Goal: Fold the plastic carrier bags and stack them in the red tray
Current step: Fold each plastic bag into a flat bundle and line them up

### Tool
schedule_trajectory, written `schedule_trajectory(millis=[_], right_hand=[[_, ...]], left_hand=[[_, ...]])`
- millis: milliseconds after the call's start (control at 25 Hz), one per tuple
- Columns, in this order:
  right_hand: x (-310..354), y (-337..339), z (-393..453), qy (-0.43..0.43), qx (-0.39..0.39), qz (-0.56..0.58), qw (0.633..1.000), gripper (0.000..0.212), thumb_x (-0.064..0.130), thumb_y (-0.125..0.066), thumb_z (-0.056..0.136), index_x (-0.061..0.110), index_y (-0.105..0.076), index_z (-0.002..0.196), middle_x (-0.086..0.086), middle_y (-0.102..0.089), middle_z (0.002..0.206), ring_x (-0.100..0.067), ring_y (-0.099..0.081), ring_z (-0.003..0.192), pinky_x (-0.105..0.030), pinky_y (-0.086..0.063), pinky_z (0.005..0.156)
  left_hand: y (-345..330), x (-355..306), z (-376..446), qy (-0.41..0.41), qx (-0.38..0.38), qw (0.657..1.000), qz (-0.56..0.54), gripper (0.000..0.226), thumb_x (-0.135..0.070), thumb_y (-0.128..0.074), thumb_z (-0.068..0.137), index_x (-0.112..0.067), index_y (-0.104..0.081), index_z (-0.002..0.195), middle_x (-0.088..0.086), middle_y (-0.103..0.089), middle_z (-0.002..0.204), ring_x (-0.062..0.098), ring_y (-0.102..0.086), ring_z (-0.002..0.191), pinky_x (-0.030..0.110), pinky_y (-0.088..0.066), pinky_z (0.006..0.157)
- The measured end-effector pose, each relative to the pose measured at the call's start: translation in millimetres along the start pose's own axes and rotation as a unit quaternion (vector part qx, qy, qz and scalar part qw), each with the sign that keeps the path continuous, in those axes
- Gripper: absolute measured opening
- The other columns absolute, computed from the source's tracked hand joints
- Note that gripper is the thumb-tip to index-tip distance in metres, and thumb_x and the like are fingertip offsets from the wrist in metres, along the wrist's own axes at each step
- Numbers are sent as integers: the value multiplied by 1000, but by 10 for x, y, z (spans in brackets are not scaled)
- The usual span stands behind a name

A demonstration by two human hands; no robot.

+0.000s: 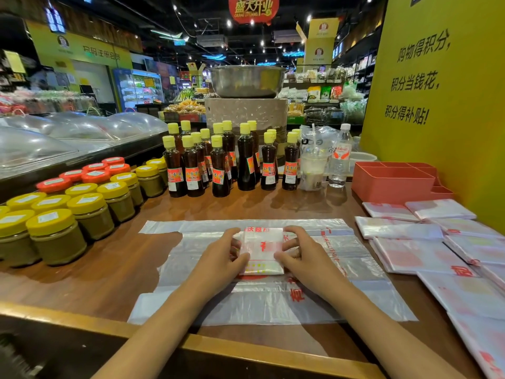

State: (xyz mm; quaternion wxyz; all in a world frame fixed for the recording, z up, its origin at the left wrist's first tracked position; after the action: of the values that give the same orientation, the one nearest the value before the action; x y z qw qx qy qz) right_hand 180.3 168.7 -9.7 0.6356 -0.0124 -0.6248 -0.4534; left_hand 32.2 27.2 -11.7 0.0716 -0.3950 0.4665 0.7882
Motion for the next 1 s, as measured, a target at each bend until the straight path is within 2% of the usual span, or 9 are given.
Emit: schedule_trajectory(millis=[120,240,320,400,560,640,720,880,1000], right_hand=[[-11,-41,-39,27,68,-132,989,62,46,-62,96,33,-35,151,10,-45,150,-6,-50,126,-26,-44,104],[-27,-125,-81,47,134,-308,941,68,61,-36,102,35,-13,160,10,-15,167,-13,-14,152,-36,-12,123],[-46,-161,-91,44,137,-343,928,65,60,-26,104,37,-5,160,9,-6,168,-12,-3,154,-37,-3,123],[-35,-167,-92,49,116,-330,936,63,58,-28,104,37,-7,160,10,-12,168,-11,-9,154,-37,-7,123],[37,-131,-78,71,59,-299,950,60,50,-42,104,30,-26,158,10,-27,163,-12,-28,148,-35,-22,121],[15,-167,-71,78,84,-334,936,58,47,-35,106,27,-23,159,7,-17,167,-13,-19,152,-36,-17,124],[-31,-216,-73,76,122,-353,924,59,47,-27,107,26,-14,161,8,-5,169,-11,-6,154,-38,-9,126],[-100,-250,-44,65,166,-359,916,63,55,-20,105,30,-5,161,14,1,168,-3,3,153,-38,4,126],[-112,-243,-35,66,183,-364,911,65,58,-18,104,31,-3,161,15,3,167,-2,6,152,-39,7,125]], left_hand=[[-51,2,14,-10,4,999,33,55,-30,-60,98,-25,-38,148,-3,-55,136,11,-58,108,16,-49,82],[-70,48,20,-19,18,997,70,50,-30,-57,100,-23,-43,147,-4,-48,145,13,-53,122,25,-46,100],[-80,58,27,-25,25,995,89,47,-31,-55,101,-23,-45,146,-5,-45,148,13,-49,128,27,-42,108],[-91,53,22,-17,33,995,96,47,-31,-53,102,-23,-43,147,-4,-41,151,14,-44,133,28,-39,111],[-58,44,-2,-18,32,999,38,50,-27,-54,101,-30,-37,147,-12,-43,146,5,-45,124,7,-36,91],[-41,46,1,-25,37,999,16,51,-22,-57,99,-28,-37,146,-18,-41,135,0,-41,118,-2,-36,80],[-45,74,28,-32,40,999,9,53,-18,-59,96,-25,-38,145,-17,-39,135,3,-41,123,-5,-32,80],[-79,70,20,-14,44,997,70,60,-31,-55,96,-23,-32,151,-7,-28,154,15,-30,143,16,-31,107],[-159,39,-1,-71,78,965,239,66,-39,-35,102,-23,-9,160,-5,7,167,14,4,153,35,-4,125]])
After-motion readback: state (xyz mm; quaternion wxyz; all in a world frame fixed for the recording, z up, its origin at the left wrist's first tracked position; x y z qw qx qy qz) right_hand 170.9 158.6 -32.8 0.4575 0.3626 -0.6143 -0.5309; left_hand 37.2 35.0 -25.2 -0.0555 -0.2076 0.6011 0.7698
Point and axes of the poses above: each hand's wrist, its own z-axis towards the middle knuckle, its own y-axis out of the back of the hand, x = y × z, the point moved 3 cm from there along z, towards the middle knuckle
